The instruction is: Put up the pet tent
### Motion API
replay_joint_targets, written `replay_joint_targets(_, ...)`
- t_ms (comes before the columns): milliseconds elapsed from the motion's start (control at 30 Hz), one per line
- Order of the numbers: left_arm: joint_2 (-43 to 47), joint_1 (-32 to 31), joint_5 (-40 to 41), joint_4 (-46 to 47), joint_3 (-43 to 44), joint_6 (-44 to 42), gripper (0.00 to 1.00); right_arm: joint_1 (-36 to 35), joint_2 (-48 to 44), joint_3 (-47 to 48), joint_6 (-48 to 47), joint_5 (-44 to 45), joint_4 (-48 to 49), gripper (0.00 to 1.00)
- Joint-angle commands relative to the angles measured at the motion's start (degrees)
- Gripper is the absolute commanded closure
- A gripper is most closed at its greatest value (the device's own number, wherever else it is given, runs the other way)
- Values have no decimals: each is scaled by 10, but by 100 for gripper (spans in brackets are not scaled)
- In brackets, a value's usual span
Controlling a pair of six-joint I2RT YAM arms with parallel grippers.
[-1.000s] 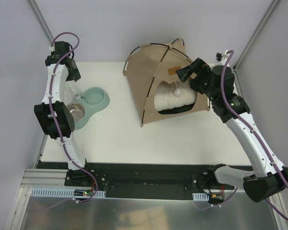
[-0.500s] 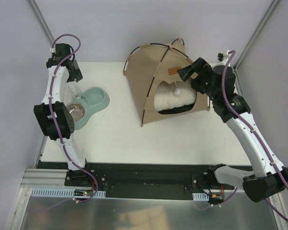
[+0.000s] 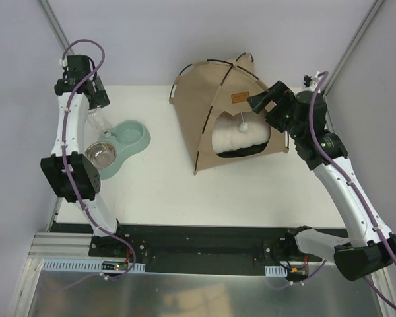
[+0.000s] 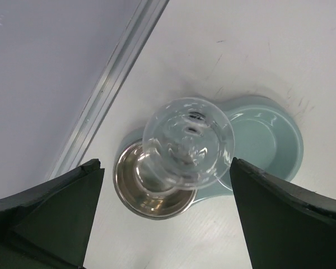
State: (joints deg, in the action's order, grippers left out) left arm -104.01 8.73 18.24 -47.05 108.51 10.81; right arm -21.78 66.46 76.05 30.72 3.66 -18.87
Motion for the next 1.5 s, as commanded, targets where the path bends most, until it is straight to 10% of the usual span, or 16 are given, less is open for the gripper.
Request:
replay_joint_targets(0, 94, 6, 2, -24, 23, -13, 1, 10, -36, 9, 4, 10, -25, 1)
replay_joint_targets(167, 163, 6, -41, -49, 15, -3, 1, 18, -49, 30, 0, 35, -95, 1)
replay_joint_targets(400, 273, -3, -295, -56, -56, 54, 1, 24, -32, 104, 6, 121, -268, 3)
replay_joint_targets(667, 405, -125, -326, -57, -202, 140, 1, 24, -39, 159, 26, 210, -426, 1)
replay_joint_targets(900, 575, -126, -220, -97, -290, 156, 1, 24, -76, 136, 58, 246, -548, 1)
replay_joint_targets(1467, 741, -125, 23, -380, -183, 204, 1, 24, -292, 152, 22, 390, -659, 1)
